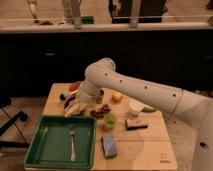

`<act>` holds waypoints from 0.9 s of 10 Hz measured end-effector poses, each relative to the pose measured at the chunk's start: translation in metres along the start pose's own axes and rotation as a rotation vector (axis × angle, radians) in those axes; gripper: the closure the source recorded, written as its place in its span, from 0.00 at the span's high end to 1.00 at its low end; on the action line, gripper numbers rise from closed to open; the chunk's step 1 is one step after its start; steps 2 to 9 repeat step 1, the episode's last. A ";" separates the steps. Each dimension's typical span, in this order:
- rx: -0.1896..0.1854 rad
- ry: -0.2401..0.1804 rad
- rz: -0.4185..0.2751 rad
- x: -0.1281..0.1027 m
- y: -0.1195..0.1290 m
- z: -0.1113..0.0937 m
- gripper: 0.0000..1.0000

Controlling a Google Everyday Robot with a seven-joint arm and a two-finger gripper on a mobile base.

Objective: Place banana in metal cup

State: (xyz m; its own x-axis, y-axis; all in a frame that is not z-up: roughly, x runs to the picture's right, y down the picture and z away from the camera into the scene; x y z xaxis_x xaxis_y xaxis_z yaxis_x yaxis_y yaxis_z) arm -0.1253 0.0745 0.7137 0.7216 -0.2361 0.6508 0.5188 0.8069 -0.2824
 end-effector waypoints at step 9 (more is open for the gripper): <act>0.000 0.002 0.002 0.001 0.000 0.001 0.00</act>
